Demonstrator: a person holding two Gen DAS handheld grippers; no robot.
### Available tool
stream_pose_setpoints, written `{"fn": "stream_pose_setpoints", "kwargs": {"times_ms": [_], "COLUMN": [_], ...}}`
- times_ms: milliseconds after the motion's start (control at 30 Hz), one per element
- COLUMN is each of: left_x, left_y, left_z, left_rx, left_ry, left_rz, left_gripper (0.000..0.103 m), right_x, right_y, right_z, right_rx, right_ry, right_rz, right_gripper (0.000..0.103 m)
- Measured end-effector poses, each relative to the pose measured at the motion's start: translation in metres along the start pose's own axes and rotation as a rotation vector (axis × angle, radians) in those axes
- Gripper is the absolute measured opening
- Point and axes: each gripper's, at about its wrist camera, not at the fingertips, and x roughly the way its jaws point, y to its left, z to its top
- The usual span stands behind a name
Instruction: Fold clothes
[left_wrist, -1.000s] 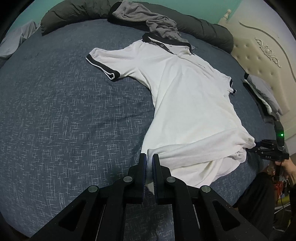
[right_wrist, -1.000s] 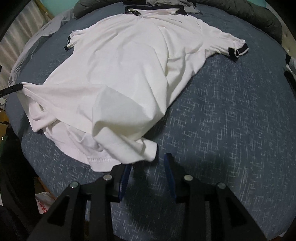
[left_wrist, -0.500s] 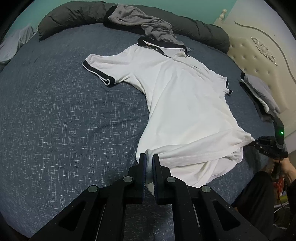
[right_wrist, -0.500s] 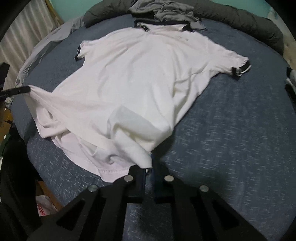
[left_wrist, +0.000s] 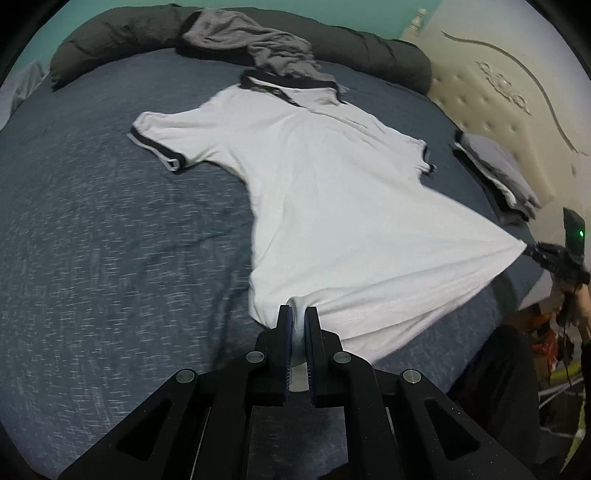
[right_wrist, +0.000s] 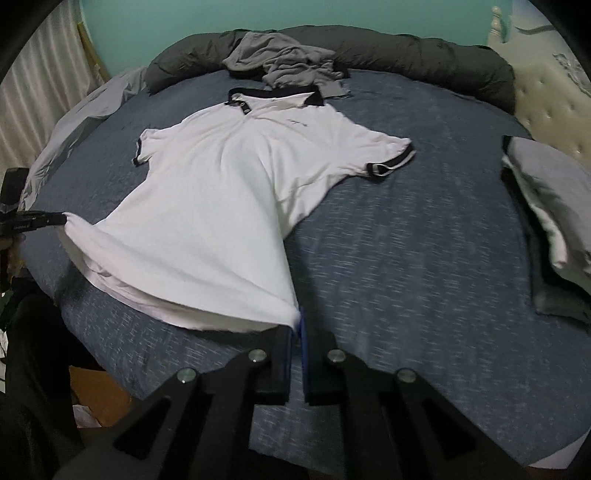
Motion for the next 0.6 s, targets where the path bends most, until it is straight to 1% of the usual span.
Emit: {"fn": "stream_pose_setpoints", "kwargs": {"times_ms": [100, 200, 267, 300, 367, 500, 600], "left_x": [0.004, 0.008, 0.010, 0.010, 0.011, 0.019, 0.034], "left_y": [-0.015, -0.026, -0.026, -0.024, -0.018, -0.007, -0.004], "left_z": [-0.002, -0.004, -0.005, -0.006, -0.008, -0.013, -0.017], "left_rx": [0.025, 0.049, 0.047, 0.038, 0.020, -0.018, -0.037], "left_ry": [0.017, 0.028, 0.028, 0.029, 0.031, 0.048, 0.083], "left_rz": [-0.035, -0.039, -0.036, -0.034, -0.033, -0.027, -0.030], "left_gripper": [0.008, 0.011, 0.019, 0.021, 0.030, 0.030, 0.031], "right_x": [-0.005, -0.006, -0.005, -0.004, -0.003, 0.001, 0.003], "right_y": [-0.012, -0.024, -0.029, -0.031, -0.035, -0.039, -0.040], "right_z": [-0.006, -0.012, -0.016, -0.018, -0.021, -0.025, -0.026], "right_rx": [0.028, 0.060, 0.072, 0.076, 0.085, 0.095, 0.102], "right_ry": [-0.003, -0.001, 0.004, 0.007, 0.012, 0.022, 0.029], "right_rz": [-0.014, -0.028, -0.033, -0.037, -0.039, -0.041, -0.040], "right_gripper": [0.003, 0.003, 0.003, 0.003, 0.003, 0.003, 0.003]}}
